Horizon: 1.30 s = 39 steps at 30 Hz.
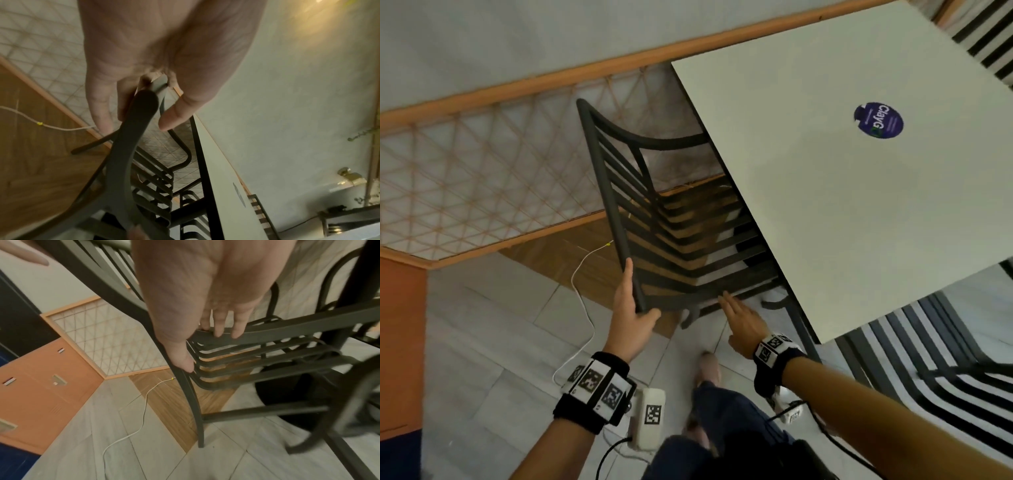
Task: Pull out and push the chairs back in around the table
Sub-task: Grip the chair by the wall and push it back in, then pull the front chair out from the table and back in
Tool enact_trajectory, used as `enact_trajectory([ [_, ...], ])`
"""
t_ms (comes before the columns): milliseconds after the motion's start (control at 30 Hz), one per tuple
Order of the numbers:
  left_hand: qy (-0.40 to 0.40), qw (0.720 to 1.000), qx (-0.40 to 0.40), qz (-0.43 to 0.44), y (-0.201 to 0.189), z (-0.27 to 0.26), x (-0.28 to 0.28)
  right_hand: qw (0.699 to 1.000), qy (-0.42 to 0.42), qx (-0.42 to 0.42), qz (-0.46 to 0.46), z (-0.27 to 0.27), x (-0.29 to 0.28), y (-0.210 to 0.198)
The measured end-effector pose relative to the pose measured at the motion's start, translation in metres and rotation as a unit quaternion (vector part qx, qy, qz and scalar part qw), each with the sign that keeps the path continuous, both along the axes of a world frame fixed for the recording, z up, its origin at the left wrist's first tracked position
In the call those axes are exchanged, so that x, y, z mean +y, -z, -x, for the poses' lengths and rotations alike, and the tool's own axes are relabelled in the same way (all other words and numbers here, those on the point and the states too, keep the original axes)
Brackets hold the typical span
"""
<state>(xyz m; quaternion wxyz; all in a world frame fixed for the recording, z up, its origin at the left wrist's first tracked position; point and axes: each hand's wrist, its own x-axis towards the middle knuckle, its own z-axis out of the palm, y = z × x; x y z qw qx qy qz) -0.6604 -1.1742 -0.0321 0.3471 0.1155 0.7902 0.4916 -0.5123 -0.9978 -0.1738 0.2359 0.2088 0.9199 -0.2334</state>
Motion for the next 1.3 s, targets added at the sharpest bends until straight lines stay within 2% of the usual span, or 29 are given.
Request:
enact_trajectory([
  [200, -0.043, 0.998, -0.053, 0.004, 0.002, -0.063, -0.018, 0.991, 0.107, -0.078, 0.028, -0.131, -0.023, -0.019],
  [367, 0.006, 0.997, -0.062, 0.051, 0.002, -0.148, -0.033, 0.986, 0.133, -0.095, 0.040, -0.229, -0.019, -0.049],
  [567, 0.110, 0.982, -0.079, 0.130, 0.014, -0.237, -0.015, 0.974, 0.216, -0.058, -0.013, -0.321, 0.059, -0.112],
  [733, 0.099, 0.980, -0.118, 0.129, 0.025, -0.297, 0.039, 0.953, 0.295, -0.064, -0.033, -0.386, 0.126, -0.144],
  [933, 0.035, 0.973, -0.184, 0.135, 0.066, -0.378, 0.126, 0.946, 0.318, -0.063, 0.003, -0.443, 0.196, -0.144],
  [1033, 0.031, 0.977, -0.152, 0.145, 0.104, -0.408, 0.172, 0.952, 0.300, -0.066, -0.001, -0.459, 0.233, -0.138],
  [1100, 0.035, 0.974, -0.139, 0.173, 0.146, -0.419, 0.198, 0.953, 0.297, -0.063, 0.006, -0.466, 0.259, -0.135],
  [1233, -0.002, 0.963, -0.169, 0.208, 0.203, -0.426, 0.232, 0.960, 0.271, -0.069, 0.004, -0.470, 0.303, -0.128],
  [1266, -0.015, 0.960, -0.174, 0.219, 0.201, -0.428, 0.239, 0.962, 0.263, -0.071, -0.002, -0.468, 0.315, -0.126],
  [1300, -0.021, 0.954, -0.185, 0.236, 0.184, -0.432, 0.246, 0.963, 0.259, -0.072, -0.007, -0.465, 0.326, -0.122],
])
